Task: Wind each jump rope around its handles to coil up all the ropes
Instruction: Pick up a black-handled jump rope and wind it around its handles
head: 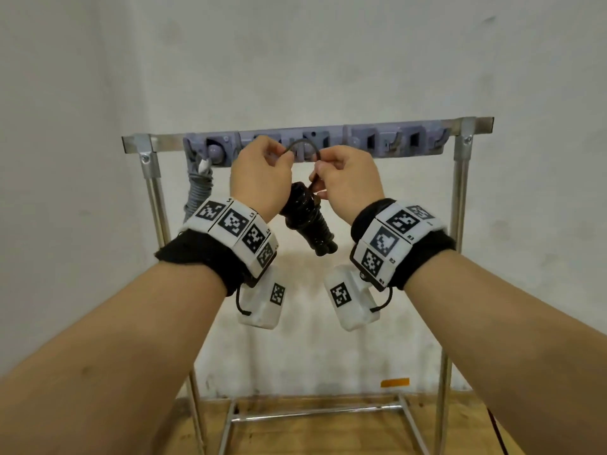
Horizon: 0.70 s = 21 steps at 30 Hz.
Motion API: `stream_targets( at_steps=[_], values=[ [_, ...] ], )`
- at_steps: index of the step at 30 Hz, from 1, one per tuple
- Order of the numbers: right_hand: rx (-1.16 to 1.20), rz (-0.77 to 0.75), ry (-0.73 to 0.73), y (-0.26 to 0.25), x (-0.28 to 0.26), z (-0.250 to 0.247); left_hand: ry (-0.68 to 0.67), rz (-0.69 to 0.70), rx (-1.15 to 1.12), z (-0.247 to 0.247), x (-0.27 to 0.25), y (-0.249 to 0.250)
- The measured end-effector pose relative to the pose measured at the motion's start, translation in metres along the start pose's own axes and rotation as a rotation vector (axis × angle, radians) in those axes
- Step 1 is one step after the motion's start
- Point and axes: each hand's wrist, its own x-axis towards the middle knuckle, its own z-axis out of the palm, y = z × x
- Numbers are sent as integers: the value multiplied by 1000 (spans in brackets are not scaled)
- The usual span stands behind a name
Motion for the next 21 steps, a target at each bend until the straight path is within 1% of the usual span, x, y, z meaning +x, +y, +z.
stream_targets(
  at_steps=[6, 9, 13, 16, 18, 21],
  values=[
    [49, 21, 26, 0, 32, 16, 33, 19, 33, -4, 34, -9],
    [63, 70, 31, 2, 43, 18, 20, 31, 83, 1, 46, -11],
    [96, 184, -13, 6, 54, 21, -21, 69, 284, 8, 55, -15],
    [83, 240, -60, 13, 52, 24, -69, 143, 498, 10, 54, -19],
    [65, 226, -59, 16, 48, 25, -105, 165, 575, 9, 53, -20],
    [48, 181, -50, 18, 44, 28, -122, 165, 589, 8, 51, -21]
  ],
)
